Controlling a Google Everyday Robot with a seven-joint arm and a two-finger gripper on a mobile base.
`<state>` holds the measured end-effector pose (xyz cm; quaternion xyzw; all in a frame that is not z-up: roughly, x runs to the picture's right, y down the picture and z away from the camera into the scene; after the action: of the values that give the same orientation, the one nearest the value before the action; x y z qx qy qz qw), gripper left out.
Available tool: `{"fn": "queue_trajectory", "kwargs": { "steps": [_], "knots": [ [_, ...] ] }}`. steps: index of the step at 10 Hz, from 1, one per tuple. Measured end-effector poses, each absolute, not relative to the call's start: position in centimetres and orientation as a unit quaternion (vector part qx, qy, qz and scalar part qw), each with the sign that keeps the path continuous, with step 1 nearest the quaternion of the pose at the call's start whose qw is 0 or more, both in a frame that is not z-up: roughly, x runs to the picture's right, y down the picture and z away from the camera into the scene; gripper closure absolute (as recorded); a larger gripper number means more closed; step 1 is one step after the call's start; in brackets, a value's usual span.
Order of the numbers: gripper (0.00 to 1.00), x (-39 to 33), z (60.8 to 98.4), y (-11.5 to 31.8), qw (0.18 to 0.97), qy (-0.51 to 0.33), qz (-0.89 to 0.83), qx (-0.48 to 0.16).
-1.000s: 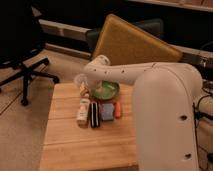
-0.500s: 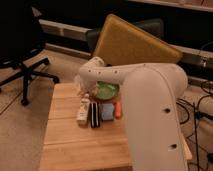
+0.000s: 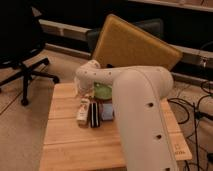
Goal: Stand the bottle upright
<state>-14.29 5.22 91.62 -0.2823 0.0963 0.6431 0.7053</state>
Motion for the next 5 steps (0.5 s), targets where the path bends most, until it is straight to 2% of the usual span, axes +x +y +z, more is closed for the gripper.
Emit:
{"fn": "queue_trajectory", "kwargs": {
  "steps": [5],
  "knots": [
    [0.35, -14.6, 93.2, 6.0, 0.7, 0.117, 0.639, -0.297]
  ]
}}
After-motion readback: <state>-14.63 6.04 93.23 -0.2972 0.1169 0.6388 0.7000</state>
